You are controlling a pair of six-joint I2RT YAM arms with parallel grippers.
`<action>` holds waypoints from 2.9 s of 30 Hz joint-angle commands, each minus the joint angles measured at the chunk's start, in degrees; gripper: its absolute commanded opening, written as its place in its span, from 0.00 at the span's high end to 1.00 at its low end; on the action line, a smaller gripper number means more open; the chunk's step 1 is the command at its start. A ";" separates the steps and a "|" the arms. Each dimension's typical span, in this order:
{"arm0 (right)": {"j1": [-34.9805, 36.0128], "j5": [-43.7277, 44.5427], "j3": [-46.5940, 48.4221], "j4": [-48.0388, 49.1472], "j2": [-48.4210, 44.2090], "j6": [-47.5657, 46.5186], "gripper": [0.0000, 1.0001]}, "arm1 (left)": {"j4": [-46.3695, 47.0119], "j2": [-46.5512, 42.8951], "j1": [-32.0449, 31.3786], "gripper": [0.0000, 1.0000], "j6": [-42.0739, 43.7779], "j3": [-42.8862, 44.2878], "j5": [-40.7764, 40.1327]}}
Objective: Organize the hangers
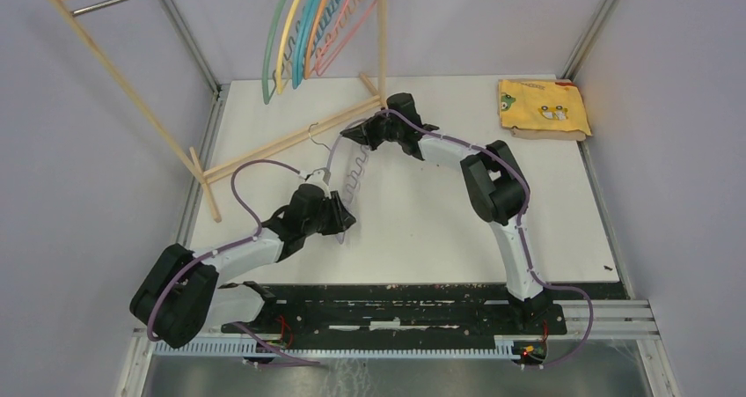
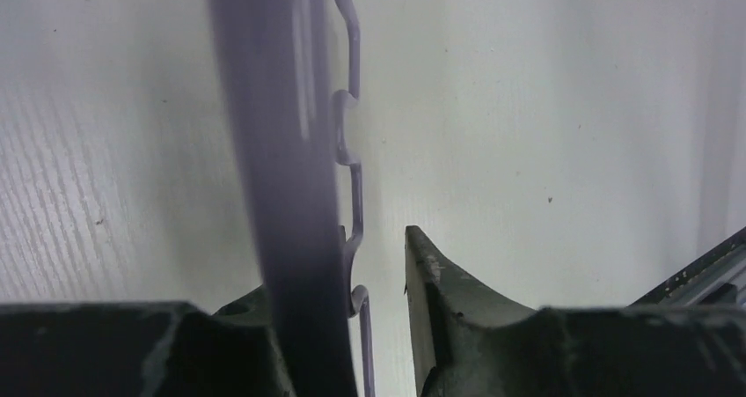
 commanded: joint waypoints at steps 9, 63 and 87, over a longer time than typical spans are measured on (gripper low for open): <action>-1.22 -6.18 -2.64 2.91 -6.96 0.96 0.72 | -11.17 -7.56 -1.42 0.97 -3.79 2.14 -10.92; -3.54 24.89 7.21 -58.30 -18.27 -67.47 0.00 | -30.28 1.13 25.19 0.97 29.12 58.33 -25.91; -3.63 25.44 5.97 -58.26 -18.90 -68.17 0.00 | -38.06 2.64 29.22 0.37 27.51 59.23 -7.81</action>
